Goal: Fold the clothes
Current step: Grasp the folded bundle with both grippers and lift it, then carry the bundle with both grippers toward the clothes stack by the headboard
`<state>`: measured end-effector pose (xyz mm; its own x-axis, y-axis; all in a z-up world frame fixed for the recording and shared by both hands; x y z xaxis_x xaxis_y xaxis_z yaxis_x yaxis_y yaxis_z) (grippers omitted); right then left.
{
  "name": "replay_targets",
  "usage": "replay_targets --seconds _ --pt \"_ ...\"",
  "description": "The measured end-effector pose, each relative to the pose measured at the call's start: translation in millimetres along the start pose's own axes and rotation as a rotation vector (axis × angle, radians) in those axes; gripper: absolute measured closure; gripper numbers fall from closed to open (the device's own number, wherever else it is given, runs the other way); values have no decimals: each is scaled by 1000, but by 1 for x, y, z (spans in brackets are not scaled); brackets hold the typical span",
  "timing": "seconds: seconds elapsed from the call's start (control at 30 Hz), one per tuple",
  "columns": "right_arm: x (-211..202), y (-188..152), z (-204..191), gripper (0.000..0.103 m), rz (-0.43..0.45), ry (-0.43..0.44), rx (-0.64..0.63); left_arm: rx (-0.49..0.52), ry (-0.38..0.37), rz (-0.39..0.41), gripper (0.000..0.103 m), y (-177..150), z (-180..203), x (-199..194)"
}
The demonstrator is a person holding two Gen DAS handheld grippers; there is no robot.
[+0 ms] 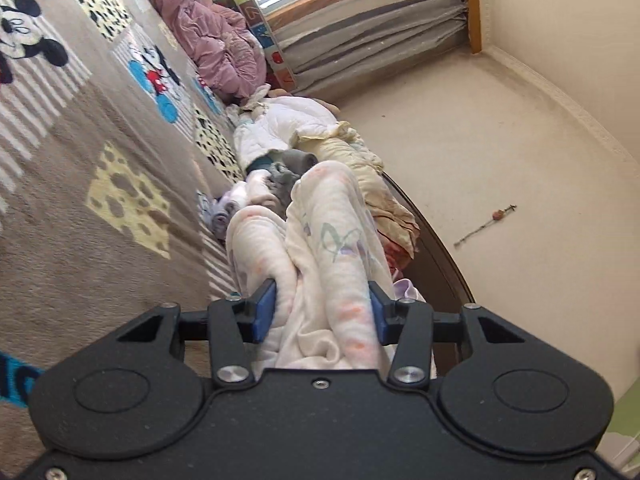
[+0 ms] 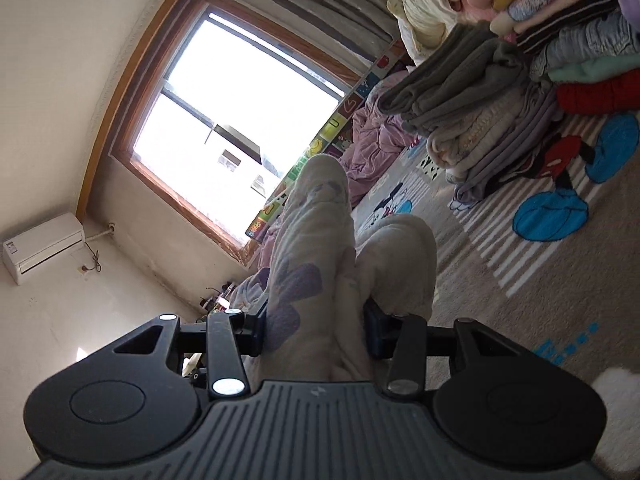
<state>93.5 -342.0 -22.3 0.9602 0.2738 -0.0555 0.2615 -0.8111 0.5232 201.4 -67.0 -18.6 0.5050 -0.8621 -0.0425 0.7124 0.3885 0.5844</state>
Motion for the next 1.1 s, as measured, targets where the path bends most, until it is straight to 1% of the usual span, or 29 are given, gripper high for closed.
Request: replay_targets --seconds 0.07,0.2,0.3,0.37,0.5,0.63,0.67,0.7,0.73,0.77,0.8,0.83,0.93,0.97,1.03,1.1 --pt "-41 26 -9 57 108 -4 -24 37 -92 -50 58 -2 35 37" --pt "-122 75 -12 57 359 -34 -84 157 -263 -172 58 -15 105 127" --pt "-178 106 -6 57 563 -71 -134 192 -385 -262 58 -35 144 193" --pt "-206 124 3 57 677 -102 -152 211 -453 -319 58 -48 167 236" --pt "-240 161 30 57 833 -157 -170 257 -543 -410 58 -73 201 312" --pt "-248 196 66 57 934 -215 -137 345 -551 -498 58 -90 216 380" --pt "-245 202 79 57 944 -241 -117 384 -522 -520 57 -95 215 397" --pt "-241 208 92 57 954 -267 -97 432 -475 -543 54 -101 210 414" --pt "-237 214 107 56 958 -299 -70 515 -401 -546 45 -108 205 426" --pt "-229 216 131 53 932 -364 -8 620 -308 -536 45 -116 201 434" --pt "-221 219 155 53 905 -428 55 723 -214 -524 48 -124 197 442" --pt "-215 220 178 53 878 -484 114 762 -189 -509 48 -127 195 443" --pt "-215 212 221 52 829 -538 217 774 -254 -422 48 -131 196 416" --pt "-218 212 216 49 850 -538 158 786 -265 -404 48 -133 195 408" --pt "-223 213 203 48 859 -545 76 807 -269 -388 48 -138 193 396" --pt "-228 214 198 47 856 -536 43 799 -270 -388 48 -143 190 388"
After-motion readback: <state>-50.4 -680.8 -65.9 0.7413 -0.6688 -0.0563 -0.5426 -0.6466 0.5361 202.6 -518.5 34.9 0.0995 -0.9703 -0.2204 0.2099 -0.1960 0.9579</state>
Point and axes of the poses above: each gripper's, at about its wrist camera, not at the fingertips, and x roughly the way its jaws point, z to its right, y to its top, the point moved 4 cm from there along x, roughly the way its jaws point, and after that the axes turned 5 degrees about x, right-handed, at the moved point
